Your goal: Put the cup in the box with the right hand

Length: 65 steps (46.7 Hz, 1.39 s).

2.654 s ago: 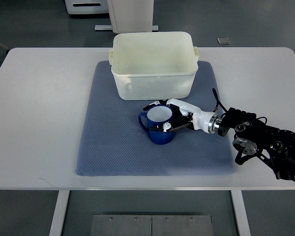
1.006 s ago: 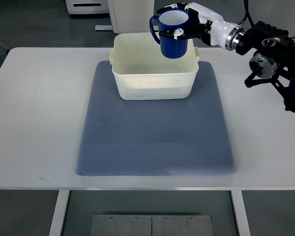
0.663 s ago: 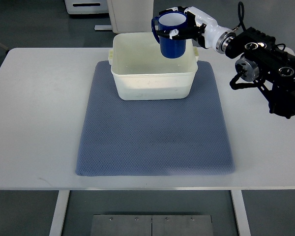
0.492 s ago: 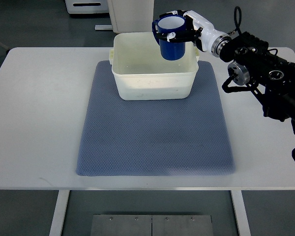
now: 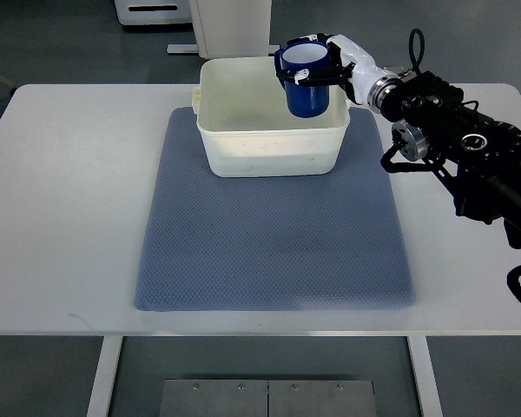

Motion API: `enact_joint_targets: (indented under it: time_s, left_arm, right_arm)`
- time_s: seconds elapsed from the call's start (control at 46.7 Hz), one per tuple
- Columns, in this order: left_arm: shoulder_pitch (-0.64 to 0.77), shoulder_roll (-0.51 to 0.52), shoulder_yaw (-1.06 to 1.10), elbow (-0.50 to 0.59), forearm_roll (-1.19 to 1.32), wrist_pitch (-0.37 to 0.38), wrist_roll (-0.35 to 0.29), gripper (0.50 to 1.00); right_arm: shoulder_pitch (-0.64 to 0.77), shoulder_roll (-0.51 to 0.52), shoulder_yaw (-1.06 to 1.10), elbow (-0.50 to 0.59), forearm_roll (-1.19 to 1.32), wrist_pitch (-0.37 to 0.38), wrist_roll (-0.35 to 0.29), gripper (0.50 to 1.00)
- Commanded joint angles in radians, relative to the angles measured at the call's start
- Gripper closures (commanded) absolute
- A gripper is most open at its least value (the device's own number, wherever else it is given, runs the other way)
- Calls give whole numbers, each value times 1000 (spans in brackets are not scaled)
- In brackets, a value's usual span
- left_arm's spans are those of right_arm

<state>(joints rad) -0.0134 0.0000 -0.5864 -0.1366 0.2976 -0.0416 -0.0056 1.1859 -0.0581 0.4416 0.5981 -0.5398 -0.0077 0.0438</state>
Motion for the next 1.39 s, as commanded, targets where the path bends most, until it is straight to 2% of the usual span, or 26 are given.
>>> enact_joint_targets:
  time_s: [0.0,0.107,0.128,0.15,0.214,0.235,0.257,0.899,1.07,1.37]
  left_arm:
    - [0,0,0,0,0,0,1,500]
    - [1,0,0,0,0,0,-1,500]
    - [0,0,-1,0,0,0,-1,500]
    - [0,0,0,0,0,0,1,500]
    - [1,0,0,0,0,0,1,500]
    - [0,0,-1,0,0,0,-1,500]
    - [0,0,0,0,0,0,-1,500]
    - [1,0,0,0,0,0,1,500]
    - [0,0,-1,0,0,0,1,500]
    - [1,0,0,0,0,0,1,500]
  right_arm:
    - [0,0,0,6,7,2,8,1000]
    - [-2,0,0,9,9,2,25,1000]
    - [-5,0,0,9,9,2,30,982]
    - [-9,0,0,9,9,2,34,907]
    - [-16,0,-1,12,9,2,42,641]
    - [-16,0,-1,12,9,2,42,564]
    - [-16,0,-1,14,9,2,42,513]
    - [-9,-2,2,34,9,11,50,502]
    - [-6,-63,35,55,64,21,48,502]
    - [-20,-199,39,58,378,21,48,500]
